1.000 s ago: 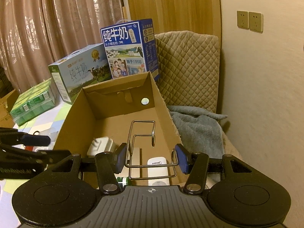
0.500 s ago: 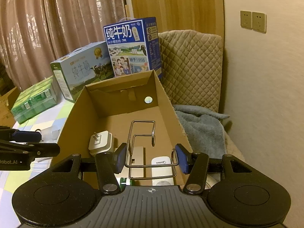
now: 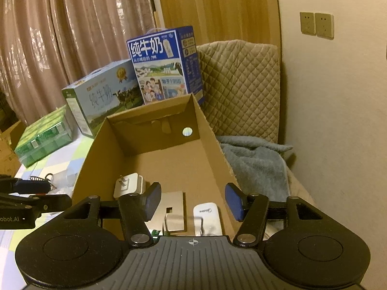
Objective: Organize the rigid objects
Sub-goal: 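Lower the wire rack into the box and open the right tool, then withdraw both tools from the box back over the table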
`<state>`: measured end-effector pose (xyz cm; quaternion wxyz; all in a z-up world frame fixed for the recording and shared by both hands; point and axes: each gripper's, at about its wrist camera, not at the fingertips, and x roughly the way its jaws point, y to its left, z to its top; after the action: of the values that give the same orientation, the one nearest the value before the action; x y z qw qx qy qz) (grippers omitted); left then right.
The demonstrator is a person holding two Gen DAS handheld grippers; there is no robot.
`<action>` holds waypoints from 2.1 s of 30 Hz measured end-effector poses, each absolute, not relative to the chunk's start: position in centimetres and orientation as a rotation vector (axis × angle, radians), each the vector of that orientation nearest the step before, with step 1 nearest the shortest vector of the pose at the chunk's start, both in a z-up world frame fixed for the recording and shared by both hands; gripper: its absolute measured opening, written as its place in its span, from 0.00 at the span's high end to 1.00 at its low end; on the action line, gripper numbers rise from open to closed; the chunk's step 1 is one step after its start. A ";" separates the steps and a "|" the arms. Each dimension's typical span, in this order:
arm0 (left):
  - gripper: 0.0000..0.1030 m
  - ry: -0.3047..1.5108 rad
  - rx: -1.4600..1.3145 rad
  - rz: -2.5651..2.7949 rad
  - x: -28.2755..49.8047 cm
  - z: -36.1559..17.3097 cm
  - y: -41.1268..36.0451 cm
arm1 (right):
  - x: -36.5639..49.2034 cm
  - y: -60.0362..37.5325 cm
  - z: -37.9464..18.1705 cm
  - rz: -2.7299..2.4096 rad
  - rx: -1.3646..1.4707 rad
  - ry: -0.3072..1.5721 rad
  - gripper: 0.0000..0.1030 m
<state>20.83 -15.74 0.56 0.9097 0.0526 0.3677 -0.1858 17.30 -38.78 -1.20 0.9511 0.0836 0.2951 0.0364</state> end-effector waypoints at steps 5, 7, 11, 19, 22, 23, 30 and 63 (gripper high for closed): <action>0.43 0.756 0.096 -0.370 20.3 0.6 -14.8 | 16.8 -39.0 -0.8 0.065 0.178 0.592 0.44; 0.43 0.754 0.093 -0.367 20.1 0.7 -14.3 | 16.6 -39.0 -0.6 0.066 0.179 0.589 0.44; 0.43 0.747 0.086 -0.355 19.6 1.2 -13.5 | 16.2 -38.8 -0.2 0.064 0.180 0.585 0.44; 0.43 0.729 0.070 -0.321 18.0 2.4 -11.1 | 14.9 -37.2 1.3 0.092 0.177 0.565 0.44; 0.43 0.724 0.061 -0.305 17.2 2.8 -10.0 | 14.2 -36.1 2.0 0.113 0.175 0.556 0.44; 0.43 0.721 0.060 -0.299 17.0 2.9 -9.6 | 14.1 -35.8 2.1 0.118 0.174 0.555 0.44; 0.43 0.714 0.040 -0.240 15.0 3.3 -5.8 | 12.5 -32.6 3.2 0.169 0.166 0.543 0.43; 0.41 0.742 -0.033 0.040 11.2 0.7 9.5 | 11.8 -17.1 0.4 0.398 0.069 0.591 0.42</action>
<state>11.17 9.51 0.71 0.9316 -0.0163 0.3625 0.0193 11.79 -17.09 0.42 0.9366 0.0336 0.2893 0.1948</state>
